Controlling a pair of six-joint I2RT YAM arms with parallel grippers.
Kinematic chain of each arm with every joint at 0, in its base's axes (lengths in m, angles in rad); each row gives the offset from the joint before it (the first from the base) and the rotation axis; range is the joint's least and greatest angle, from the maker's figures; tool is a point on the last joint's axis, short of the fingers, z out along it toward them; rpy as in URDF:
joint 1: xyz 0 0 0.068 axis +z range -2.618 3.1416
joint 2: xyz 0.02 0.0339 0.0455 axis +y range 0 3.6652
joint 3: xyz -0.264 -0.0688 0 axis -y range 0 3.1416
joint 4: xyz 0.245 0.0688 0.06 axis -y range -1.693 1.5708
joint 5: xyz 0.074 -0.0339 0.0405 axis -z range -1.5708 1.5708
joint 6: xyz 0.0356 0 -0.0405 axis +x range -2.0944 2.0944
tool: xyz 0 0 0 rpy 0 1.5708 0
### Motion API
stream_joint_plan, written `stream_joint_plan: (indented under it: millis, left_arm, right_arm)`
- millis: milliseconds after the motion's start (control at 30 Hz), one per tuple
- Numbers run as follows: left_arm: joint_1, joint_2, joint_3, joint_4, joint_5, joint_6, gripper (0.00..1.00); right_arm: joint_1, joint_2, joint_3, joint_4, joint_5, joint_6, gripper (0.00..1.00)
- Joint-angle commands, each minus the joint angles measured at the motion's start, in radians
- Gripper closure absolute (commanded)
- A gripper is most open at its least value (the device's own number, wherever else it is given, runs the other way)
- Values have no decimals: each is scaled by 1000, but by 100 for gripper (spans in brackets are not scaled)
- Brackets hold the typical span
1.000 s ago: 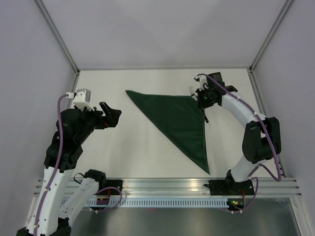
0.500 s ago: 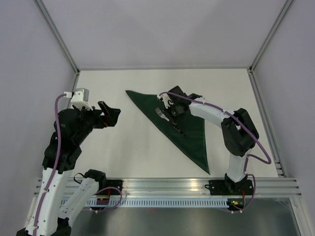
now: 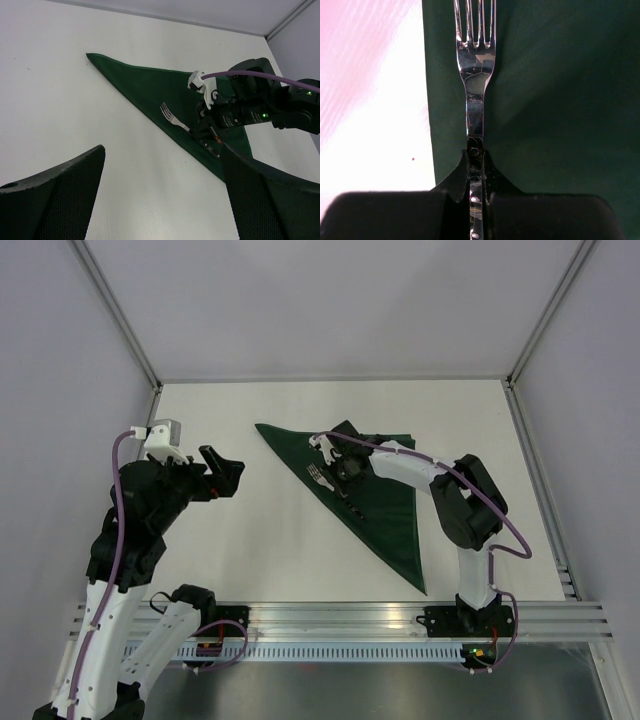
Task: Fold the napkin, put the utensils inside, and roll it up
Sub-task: Place the utensil onto the napkin
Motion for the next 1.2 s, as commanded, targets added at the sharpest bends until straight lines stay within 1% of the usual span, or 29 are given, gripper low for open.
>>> stream_joint_plan:
  millis: [0,367,767,1167]
  left_arm:
    - [2,7,32,5,-16,-15,0]
    - [3,2,24,2,-22,-9,0]
    - [2,-2,17,2,-24,-9,0]
    - [2,2,12,2,-19,-7,0]
  right_arm:
    - [3,24,74,-19,-7,53,99]
    - [42,64,100,-25,-4,66,100]
    - [42,61,80,-7,24,73,100]
    - [42,69,82,-10,12,65,100]
